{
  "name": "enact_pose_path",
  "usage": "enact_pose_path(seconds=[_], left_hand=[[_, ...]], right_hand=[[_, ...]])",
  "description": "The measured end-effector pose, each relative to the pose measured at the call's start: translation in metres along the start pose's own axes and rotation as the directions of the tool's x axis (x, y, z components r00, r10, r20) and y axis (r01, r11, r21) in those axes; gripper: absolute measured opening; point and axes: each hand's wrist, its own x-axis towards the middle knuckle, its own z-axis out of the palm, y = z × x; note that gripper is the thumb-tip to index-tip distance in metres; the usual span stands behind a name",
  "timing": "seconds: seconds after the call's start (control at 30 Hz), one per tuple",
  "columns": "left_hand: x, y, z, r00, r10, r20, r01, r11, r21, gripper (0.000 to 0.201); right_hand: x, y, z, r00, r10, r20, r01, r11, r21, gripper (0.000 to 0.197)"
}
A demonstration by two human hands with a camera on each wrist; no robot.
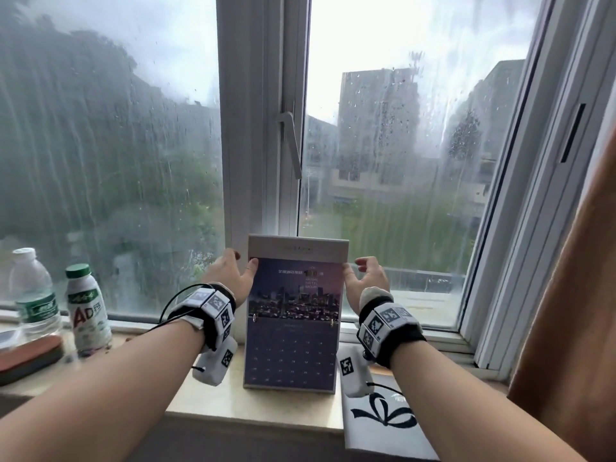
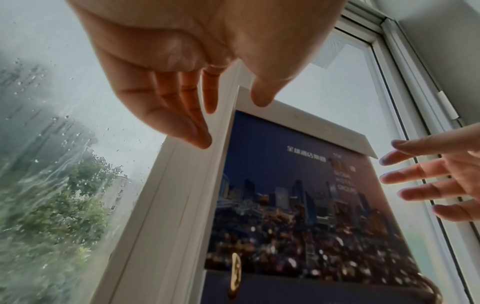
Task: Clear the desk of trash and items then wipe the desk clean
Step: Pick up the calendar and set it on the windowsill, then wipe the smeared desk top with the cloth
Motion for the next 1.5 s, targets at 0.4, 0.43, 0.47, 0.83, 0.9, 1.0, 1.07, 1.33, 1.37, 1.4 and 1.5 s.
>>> enact_pose_path(seconds=[0.4,0.43,0.47,0.83,0.9,1.0,1.07,1.33,1.37,1.4,1.5], left_hand=[[-0.065,0.011,-0.037,0.945,0.264,0.195,-0.267,0.964,-0.012,0.036],[-0.074,0.013,-0.037,0.932,0.289,0.219,-0.291,0.957,-0.025,0.036],[-0.09,0.017,-0.036,0.911,0.326,0.254,-0.324,0.945,-0.051,0.035],[-0.313,0.122,0.008,0.546,0.688,0.478,-0.512,0.725,-0.461,0.033],[-0.365,0.147,0.008,0.479,0.744,0.466,-0.524,0.668,-0.528,0.032],[-0.441,0.182,-0.002,0.362,0.803,0.474,-0.577,0.592,-0.563,0.032],[-0.498,0.208,-0.012,0.272,0.838,0.473,-0.603,0.532,-0.595,0.031],[-0.771,0.292,-0.066,-0.088,0.906,0.415,-0.597,0.285,-0.75,0.032],[-0.812,0.297,-0.075,-0.148,0.906,0.395,-0.592,0.239,-0.77,0.034],[-0.884,0.306,-0.093,-0.233,0.904,0.358,-0.575,0.169,-0.801,0.034],[-0.962,0.308,-0.118,-0.362,0.876,0.318,-0.531,0.087,-0.843,0.033]], right_hand=[[-0.112,-0.023,-0.039,0.986,0.122,-0.118,-0.13,0.989,-0.066,0.031],[-0.127,-0.025,-0.045,0.982,0.143,-0.122,-0.153,0.985,-0.075,0.031],[-0.149,-0.022,-0.055,0.975,0.173,-0.142,-0.186,0.979,-0.082,0.03],[-0.378,0.018,-0.224,0.763,0.429,-0.484,-0.54,0.834,-0.113,0.024],[-0.423,0.026,-0.26,0.697,0.446,-0.561,-0.594,0.798,-0.103,0.023],[-0.489,0.035,-0.309,0.605,0.46,-0.651,-0.641,0.766,-0.054,0.02],[-0.539,0.039,-0.345,0.541,0.477,-0.692,-0.673,0.74,-0.016,0.019],[-0.785,0.034,-0.489,0.27,0.511,-0.816,-0.837,0.543,0.063,0.021],[-0.821,0.033,-0.505,0.218,0.513,-0.83,-0.852,0.516,0.095,0.021],[-0.882,0.029,-0.534,0.15,0.506,-0.85,-0.872,0.473,0.128,0.02],[-0.951,0.021,-0.561,0.058,0.501,-0.863,-0.902,0.397,0.17,0.019]])
